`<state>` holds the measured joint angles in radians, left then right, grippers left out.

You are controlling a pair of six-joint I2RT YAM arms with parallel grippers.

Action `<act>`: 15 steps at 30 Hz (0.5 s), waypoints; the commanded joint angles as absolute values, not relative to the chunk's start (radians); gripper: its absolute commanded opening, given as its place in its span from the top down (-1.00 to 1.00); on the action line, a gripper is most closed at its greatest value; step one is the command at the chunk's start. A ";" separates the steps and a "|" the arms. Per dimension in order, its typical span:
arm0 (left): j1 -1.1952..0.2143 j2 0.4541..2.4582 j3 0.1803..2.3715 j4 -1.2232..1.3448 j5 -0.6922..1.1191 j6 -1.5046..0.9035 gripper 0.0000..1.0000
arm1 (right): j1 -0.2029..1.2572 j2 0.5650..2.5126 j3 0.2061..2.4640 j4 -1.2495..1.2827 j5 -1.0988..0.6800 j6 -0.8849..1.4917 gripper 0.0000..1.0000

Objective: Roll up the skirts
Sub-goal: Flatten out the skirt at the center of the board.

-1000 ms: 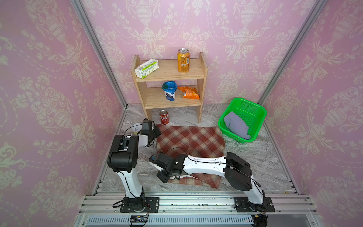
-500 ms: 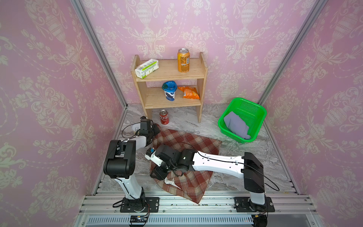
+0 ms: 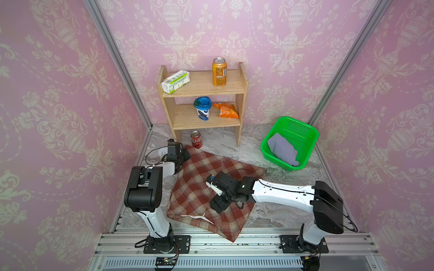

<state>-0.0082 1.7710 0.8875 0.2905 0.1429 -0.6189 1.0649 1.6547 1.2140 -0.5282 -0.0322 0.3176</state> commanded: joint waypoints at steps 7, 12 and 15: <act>0.000 1.798 0.905 0.306 0.120 -0.611 1.00 | 0.725 1.520 0.973 -0.489 -0.147 0.497 -0.84; 0.000 1.795 0.895 0.318 0.122 -0.619 1.00 | 0.550 1.468 0.910 -0.453 -0.200 0.524 -0.78; 0.001 1.800 0.889 0.329 0.126 -0.625 1.00 | 0.490 1.473 0.899 -0.447 -0.229 0.538 -0.69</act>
<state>-0.0082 1.7882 0.8898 0.2985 0.1425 -0.6197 0.5144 1.4952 0.9100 -0.4828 -0.1600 0.4969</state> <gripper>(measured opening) 0.053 0.852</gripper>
